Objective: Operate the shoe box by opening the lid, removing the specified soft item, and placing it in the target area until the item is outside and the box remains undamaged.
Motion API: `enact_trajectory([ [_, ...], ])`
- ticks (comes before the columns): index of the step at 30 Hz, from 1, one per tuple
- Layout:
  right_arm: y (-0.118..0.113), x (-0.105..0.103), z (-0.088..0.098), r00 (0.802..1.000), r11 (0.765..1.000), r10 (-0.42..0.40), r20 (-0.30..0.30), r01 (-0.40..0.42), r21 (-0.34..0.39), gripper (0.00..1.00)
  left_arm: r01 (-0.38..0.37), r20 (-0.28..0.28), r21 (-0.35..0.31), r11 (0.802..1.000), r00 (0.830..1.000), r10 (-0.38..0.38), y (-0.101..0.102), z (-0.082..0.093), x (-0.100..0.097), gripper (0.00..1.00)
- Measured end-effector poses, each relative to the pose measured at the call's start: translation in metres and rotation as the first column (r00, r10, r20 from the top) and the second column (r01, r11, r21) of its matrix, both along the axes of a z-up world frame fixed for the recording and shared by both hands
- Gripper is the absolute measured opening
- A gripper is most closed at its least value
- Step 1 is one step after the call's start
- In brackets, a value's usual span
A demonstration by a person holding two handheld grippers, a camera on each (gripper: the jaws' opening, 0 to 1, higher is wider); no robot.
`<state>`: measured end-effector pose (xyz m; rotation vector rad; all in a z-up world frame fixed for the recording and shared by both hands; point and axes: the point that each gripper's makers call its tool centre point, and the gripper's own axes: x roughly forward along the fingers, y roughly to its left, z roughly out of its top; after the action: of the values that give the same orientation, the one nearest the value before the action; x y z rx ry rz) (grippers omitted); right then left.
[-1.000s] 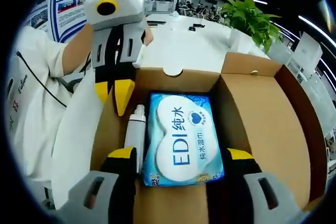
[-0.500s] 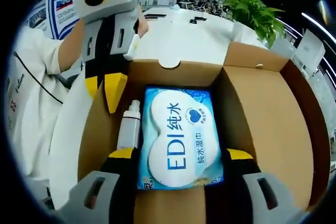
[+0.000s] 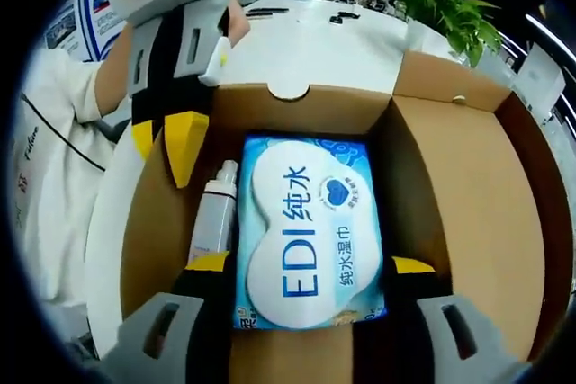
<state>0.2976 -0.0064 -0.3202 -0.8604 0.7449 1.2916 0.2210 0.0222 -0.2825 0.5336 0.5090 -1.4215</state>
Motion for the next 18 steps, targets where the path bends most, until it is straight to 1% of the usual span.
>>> enact_trajectory([
  [7,0.0,0.0,-0.002,1.0,1.0,-0.005,-0.008,0.005,-0.014,0.69,-0.002,-0.001,0.0,1.0,1.0,0.002,0.0,0.0,0.0,0.03],
  [10,-0.001,0.0,-0.002,1.0,1.0,-0.002,-0.001,0.002,-0.02,0.68,-0.005,-0.002,-0.001,1.0,1.0,0.005,0.0,0.0,0.0,0.03],
  [12,-0.001,0.004,-0.002,1.0,1.0,-0.009,-0.003,0.008,-0.022,0.67,-0.001,0.007,0.014,1.0,1.0,0.001,0.0,-0.001,0.0,0.03],
  [18,-0.011,0.002,-0.003,1.0,0.999,-0.006,-0.003,0.006,-0.044,0.67,-0.005,0.005,0.023,1.0,1.0,0.005,0.0,-0.002,0.001,0.03],
])
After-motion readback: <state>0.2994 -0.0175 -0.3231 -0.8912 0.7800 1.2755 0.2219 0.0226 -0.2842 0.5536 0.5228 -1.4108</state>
